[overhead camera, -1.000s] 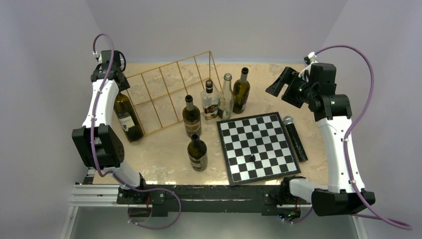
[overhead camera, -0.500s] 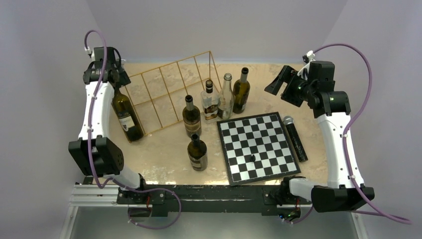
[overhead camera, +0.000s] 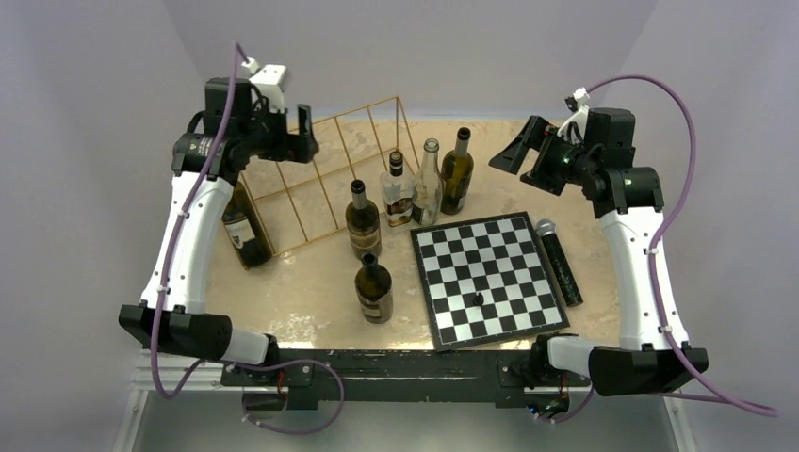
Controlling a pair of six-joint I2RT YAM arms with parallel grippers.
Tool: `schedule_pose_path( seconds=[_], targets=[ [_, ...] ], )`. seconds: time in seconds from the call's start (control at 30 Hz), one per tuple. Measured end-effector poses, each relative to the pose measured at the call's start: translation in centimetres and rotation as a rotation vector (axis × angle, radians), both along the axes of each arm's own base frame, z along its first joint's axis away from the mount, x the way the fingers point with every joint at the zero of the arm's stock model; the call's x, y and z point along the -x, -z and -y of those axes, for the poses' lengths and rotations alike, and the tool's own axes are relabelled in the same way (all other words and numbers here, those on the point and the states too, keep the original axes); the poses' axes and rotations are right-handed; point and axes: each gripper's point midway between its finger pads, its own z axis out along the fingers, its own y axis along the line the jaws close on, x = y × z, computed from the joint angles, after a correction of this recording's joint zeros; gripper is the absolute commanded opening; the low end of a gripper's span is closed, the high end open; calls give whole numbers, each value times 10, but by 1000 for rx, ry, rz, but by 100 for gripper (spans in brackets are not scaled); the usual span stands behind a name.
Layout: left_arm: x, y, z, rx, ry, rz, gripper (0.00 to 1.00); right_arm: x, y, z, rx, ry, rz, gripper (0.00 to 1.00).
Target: Put the wine bottle on the wine rack
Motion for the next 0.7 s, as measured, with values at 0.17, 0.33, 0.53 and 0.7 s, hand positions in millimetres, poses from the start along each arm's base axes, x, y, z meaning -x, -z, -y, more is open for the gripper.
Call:
schedule_pose_path(
  seconds=[0.17, 0.33, 0.53, 0.7],
  targets=[
    [34, -6, 83, 86, 389, 36, 99, -1, -1, -6, -25, -33, -1, 97],
    [68, -19, 132, 134, 620, 104, 96, -1, -1, -7, -35, -30, -10, 96],
    [80, -4, 158, 123, 718, 133, 90, -6, 6, -8, -43, -23, -41, 95],
    [87, 34, 165, 57, 720, 106, 78, -8, 11, -9, -51, -19, -65, 95]
  ],
)
